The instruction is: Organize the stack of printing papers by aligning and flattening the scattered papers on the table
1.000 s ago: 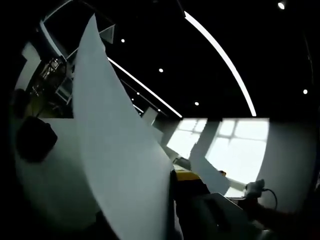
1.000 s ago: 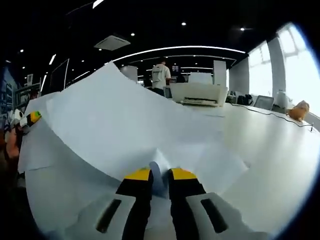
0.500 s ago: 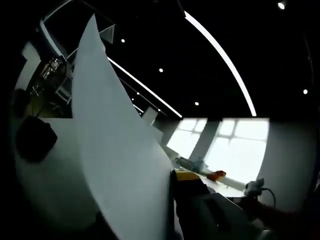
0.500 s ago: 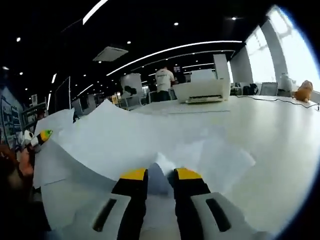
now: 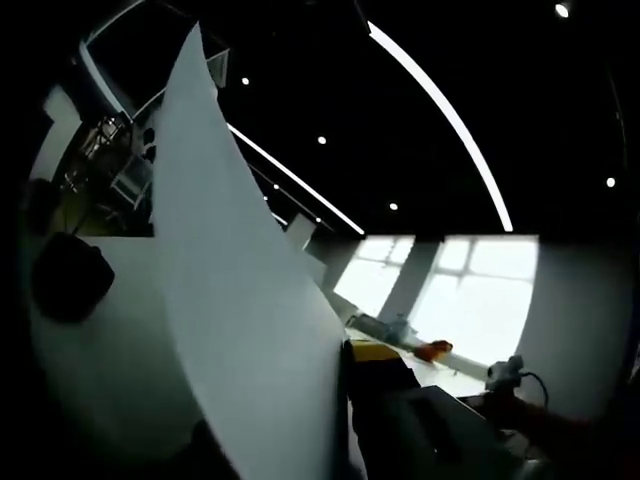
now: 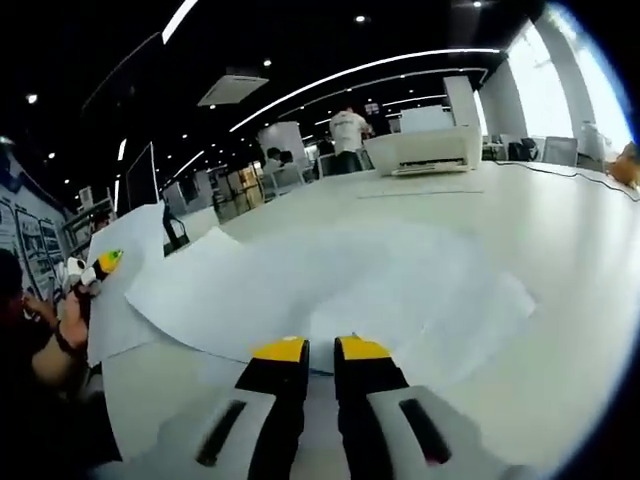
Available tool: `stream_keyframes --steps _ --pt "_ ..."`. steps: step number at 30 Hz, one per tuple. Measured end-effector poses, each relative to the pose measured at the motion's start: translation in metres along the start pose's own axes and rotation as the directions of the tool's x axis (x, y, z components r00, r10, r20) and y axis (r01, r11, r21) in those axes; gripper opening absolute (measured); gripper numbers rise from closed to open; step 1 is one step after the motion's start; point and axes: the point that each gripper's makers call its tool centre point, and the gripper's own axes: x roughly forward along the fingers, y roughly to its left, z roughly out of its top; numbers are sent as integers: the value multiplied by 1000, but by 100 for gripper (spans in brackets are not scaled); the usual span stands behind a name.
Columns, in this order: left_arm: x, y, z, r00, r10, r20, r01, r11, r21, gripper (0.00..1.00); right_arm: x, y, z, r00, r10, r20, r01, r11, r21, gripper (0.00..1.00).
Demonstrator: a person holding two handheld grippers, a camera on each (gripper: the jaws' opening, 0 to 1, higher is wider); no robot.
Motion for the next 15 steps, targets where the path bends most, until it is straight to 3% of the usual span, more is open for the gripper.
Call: stream_keyframes --steps 6,9,11,15 --pt "0 0 0 1000 0 0 0 1000 -1 7 -2 0 10 997 -13 73 13 1000 0 24" --pt "0 1 0 1000 0 0 0 1000 1 7 -3 -8 15 993 -60 103 60 998 0 30" --pt "0 1 0 1000 0 -1 0 1000 1 7 -1 -10 14 991 -90 101 91 996 -5 40" --pt "0 1 0 1000 1 -1 -1 1000 2 7 5 -16 6 982 -180 66 186 976 -112 51"
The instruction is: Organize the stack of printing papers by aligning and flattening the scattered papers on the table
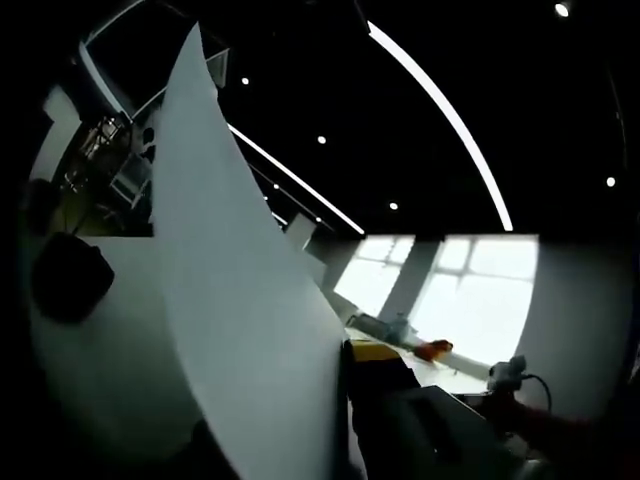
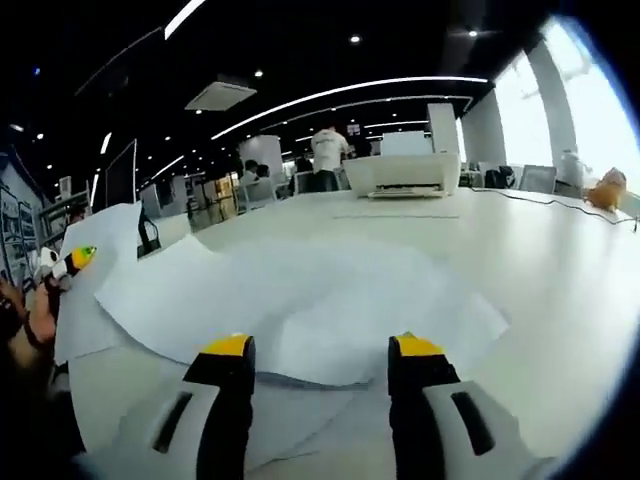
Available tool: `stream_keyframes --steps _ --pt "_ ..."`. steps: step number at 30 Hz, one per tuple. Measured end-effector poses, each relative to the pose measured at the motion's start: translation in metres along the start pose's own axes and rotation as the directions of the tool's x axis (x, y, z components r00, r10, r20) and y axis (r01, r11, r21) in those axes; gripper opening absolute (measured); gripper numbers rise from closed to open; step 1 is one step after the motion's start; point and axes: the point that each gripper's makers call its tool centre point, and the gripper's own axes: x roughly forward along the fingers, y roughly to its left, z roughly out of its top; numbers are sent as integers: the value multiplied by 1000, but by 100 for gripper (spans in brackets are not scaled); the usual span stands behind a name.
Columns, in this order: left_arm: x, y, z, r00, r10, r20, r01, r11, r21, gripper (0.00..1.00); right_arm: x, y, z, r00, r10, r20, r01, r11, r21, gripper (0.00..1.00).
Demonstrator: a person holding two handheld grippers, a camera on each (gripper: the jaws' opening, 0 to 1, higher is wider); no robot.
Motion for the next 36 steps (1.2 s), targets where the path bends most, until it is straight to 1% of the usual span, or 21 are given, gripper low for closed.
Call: stream_keyframes --steps 1,2,3,4,5,7,12,14,19,20,22,25,27,30,33,34,35,36 --pt "0 0 0 1000 0 0 0 1000 1 7 2 0 -4 1000 -16 -25 15 999 -34 50" --pt "0 0 0 1000 0 0 0 1000 1 7 3 -1 -4 999 -41 -21 39 997 -71 49" --pt "0 0 0 1000 0 -1 0 1000 1 7 3 -2 -5 998 -53 -27 51 995 -89 49" --pt "0 1 0 1000 0 -1 0 1000 1 7 2 1 -3 999 -38 -18 37 997 -61 48" --pt "0 2 0 1000 0 -1 0 1000 1 7 3 2 -3 999 -30 -14 29 998 -54 45" --pt "0 1 0 1000 0 -2 0 1000 3 7 2 3 -2 1000 -24 -16 23 998 -59 44" --pt "1 0 -1 1000 -1 -3 1 1000 9 7 -1 -2 -1 999 -34 -24 33 998 -48 36" --pt "1 0 -1 1000 -2 -3 2 1000 7 7 -2 -5 -2 999 -43 -24 42 998 -46 29" --pt "1 -1 -1 1000 -2 -4 2 1000 7 7 -2 -5 -2 999 -47 -18 46 996 -71 25" --pt "1 -1 -1 1000 -2 -4 2 1000 6 7 -4 -8 -1 998 -63 -9 62 993 -96 20" --pt "1 0 -1 1000 -2 -5 2 1000 4 7 -4 -9 -1 998 -63 -8 62 992 -114 9" --pt "1 3 -1 1000 -2 -6 2 1000 4 7 -4 -9 1 999 -54 2 54 994 -91 6" --pt "1 4 -1 1000 -2 -6 2 1000 4 7 -4 -9 2 999 -48 6 48 996 -80 0" --pt "1 5 -1 1000 -1 -7 2 1000 6 7 -5 -7 3 999 -32 17 33 998 -54 0" --pt "2 6 -1 1000 -1 -8 1 1000 5 7 -5 -6 4 999 -25 20 26 998 -54 0" --pt "2 7 -2 1000 -1 -9 1 1000 6 7 -6 -4 6 999 -19 31 20 999 -47 0" --pt "2 7 -2 1000 -1 -9 1 1000 7 7 -7 -2 11 998 -12 66 14 999 -34 3" --pt "2 7 -2 1000 -1 -10 1 1000 7 7 -8 1 14 997 -3 79 5 1000 -26 9"
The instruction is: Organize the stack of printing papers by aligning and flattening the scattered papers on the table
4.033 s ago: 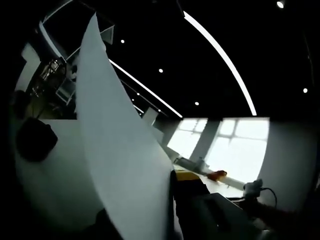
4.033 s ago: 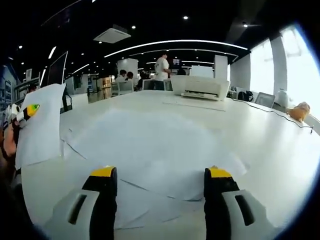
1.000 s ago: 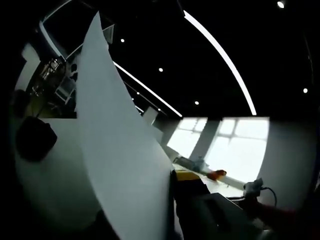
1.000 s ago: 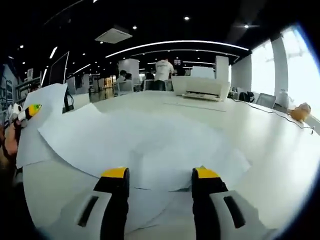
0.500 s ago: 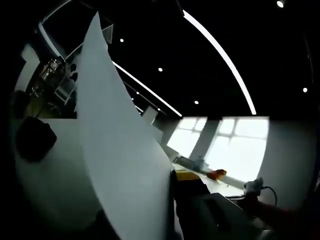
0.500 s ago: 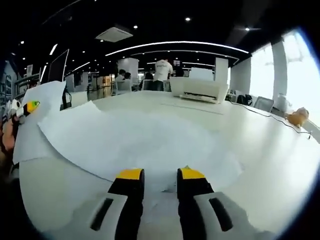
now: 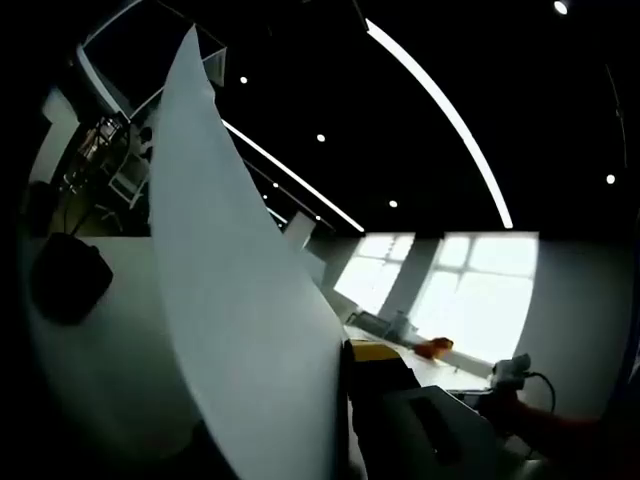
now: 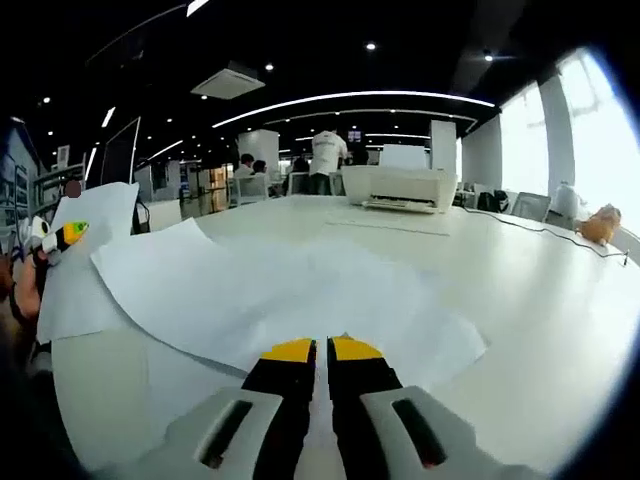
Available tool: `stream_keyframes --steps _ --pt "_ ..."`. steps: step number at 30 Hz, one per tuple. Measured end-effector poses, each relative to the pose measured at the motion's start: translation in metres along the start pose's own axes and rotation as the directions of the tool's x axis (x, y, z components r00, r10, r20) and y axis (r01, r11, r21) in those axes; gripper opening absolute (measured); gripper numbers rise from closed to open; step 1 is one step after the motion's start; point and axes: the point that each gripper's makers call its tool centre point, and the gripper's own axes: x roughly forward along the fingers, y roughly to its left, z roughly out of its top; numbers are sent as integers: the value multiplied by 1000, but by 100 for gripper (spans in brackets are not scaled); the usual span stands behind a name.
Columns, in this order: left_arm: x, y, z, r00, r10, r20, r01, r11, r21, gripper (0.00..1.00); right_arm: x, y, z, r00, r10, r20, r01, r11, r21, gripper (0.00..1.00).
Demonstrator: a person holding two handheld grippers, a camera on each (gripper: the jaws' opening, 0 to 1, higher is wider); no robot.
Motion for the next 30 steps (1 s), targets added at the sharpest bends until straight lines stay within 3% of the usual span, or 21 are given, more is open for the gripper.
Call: stream_keyframes --steps 1,5,13,20,30 --pt "0 0 0 1000 1 -1 -1 1000 0 7 0 2 0 1000 11 -1 -11 1000 19 14" --pt "0 1 0 1000 1 -2 -1 1000 -2 7 0 8 6 999 25 22 -26 1000 12 17" --pt "1 0 -1 1000 3 -3 -3 1000 -2 7 5 45 9 993 114 25 -111 987 -113 31" --pt "0 -1 0 1000 3 1 -3 1000 -5 7 7 103 11 969 247 -3 -240 940 -245 36" --pt "0 -1 1 1000 -1 6 2 1000 -18 7 19 152 -5 941 331 -66 -336 895 -294 39"
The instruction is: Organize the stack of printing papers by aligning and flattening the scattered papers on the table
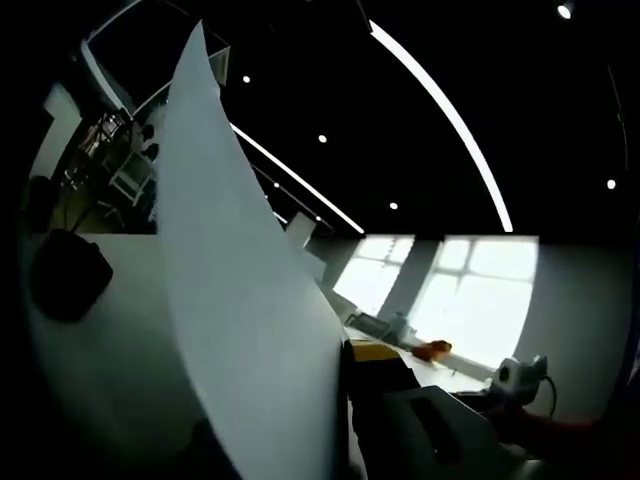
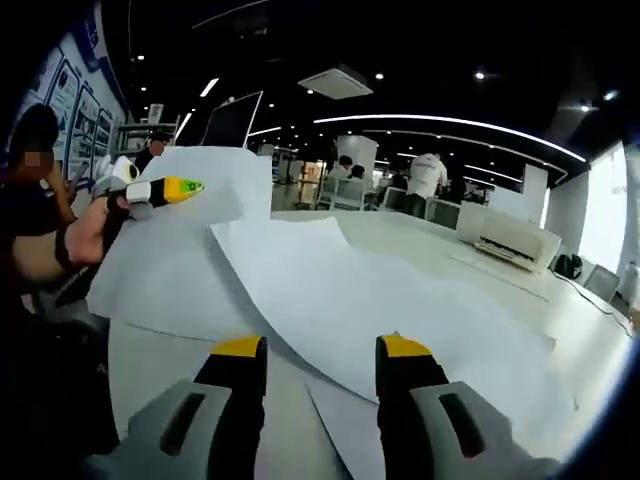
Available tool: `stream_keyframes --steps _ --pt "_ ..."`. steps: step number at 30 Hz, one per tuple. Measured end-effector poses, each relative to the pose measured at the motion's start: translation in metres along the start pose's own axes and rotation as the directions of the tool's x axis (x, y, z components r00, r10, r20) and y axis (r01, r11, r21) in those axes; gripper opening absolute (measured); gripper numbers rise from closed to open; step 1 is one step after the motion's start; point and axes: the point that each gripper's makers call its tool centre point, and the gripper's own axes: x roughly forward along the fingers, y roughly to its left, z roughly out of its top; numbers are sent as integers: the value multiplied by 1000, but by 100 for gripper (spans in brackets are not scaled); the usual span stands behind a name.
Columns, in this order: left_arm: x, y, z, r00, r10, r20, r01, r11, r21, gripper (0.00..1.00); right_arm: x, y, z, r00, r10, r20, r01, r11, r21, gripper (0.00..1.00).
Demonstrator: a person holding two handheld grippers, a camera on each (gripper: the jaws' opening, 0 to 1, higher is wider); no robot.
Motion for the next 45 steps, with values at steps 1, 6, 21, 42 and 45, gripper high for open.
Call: stream_keyframes --steps 1,6,21,42,45 --pt "0 0 0 1000 0 0 0 1000 0 7 2 2 0 1000 4 -2 -4 1000 -9 39" --pt "0 0 0 1000 -2 -2 2 1000 1 7 11 2 0 999 -27 -19 25 996 -87 34" --pt "0 -1 -1 1000 -2 -5 2 1000 0 7 21 0 2 999 -50 -7 48 988 -150 14" --pt "0 -3 -2 1000 -3 -9 3 1000 -4 7 -4 -19 31 992 -79 95 83 996 -33 0" --pt "1 -2 -2 1000 -4 -10 4 1000 -3 7 -13 -26 39 989 -90 119 90 996 6 0"
